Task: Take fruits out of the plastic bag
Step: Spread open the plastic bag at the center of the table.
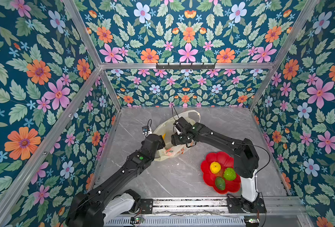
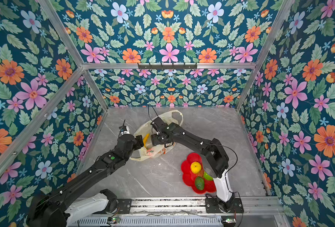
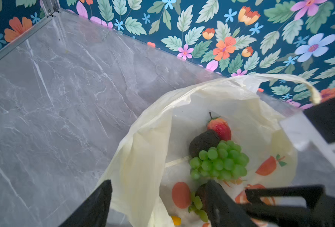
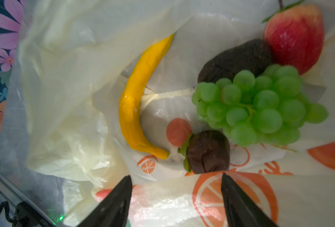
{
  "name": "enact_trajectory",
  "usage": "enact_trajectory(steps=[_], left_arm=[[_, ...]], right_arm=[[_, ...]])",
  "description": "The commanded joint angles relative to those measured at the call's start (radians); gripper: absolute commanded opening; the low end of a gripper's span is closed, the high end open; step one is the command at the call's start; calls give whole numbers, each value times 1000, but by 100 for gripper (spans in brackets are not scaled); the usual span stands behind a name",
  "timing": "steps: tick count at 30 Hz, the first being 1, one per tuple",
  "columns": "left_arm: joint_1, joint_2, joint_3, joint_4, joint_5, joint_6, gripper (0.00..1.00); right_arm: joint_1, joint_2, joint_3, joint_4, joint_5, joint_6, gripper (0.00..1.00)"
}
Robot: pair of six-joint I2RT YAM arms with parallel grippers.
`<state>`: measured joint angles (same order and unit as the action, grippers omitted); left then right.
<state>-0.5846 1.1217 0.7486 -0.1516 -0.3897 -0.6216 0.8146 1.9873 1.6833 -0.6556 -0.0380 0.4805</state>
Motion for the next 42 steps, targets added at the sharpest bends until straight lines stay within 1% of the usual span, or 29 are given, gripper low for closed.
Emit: enact_trajectory(steps=[1,3,7,10,13,15,19,21,23,25,30,37,42], left_arm=[[19,89,61,-79,-52,29,83],[33,172,117,-134,-95,30,86],[42,326,200,-182,-123,69,93],[56,408,223,-188,-110,71,95],[74,440,213,-172,-75,54,94],[74,426,180,-134,-51,52,89],[71,355,84,-9,59,71,69],[59,318,27,55,114,82,56],[39,293,-16,90,131,82,47],[20,275,-57,119,143,82,41],[-18,275,-134,192,168,91,35],[-48,285,-155,260,192,105,29],[-64,286,-164,296,198,106,27]], right_arm=[[0,-45,-67,42,3,33,73],[-1,-82,-121,62,4,42,73],[0,-125,-187,89,1,51,73],[-2,-127,-212,91,20,55,74],[-9,-110,-224,90,30,56,74],[-12,-103,-233,97,31,60,74],[-14,-93,-238,93,33,61,74],[-14,-95,-244,86,36,60,74],[-14,-100,-255,80,45,61,74],[-14,-106,-267,69,61,60,74],[-14,-131,-275,40,73,56,74],[-15,-195,-217,31,45,46,73],[-15,-157,-151,46,16,49,72]])
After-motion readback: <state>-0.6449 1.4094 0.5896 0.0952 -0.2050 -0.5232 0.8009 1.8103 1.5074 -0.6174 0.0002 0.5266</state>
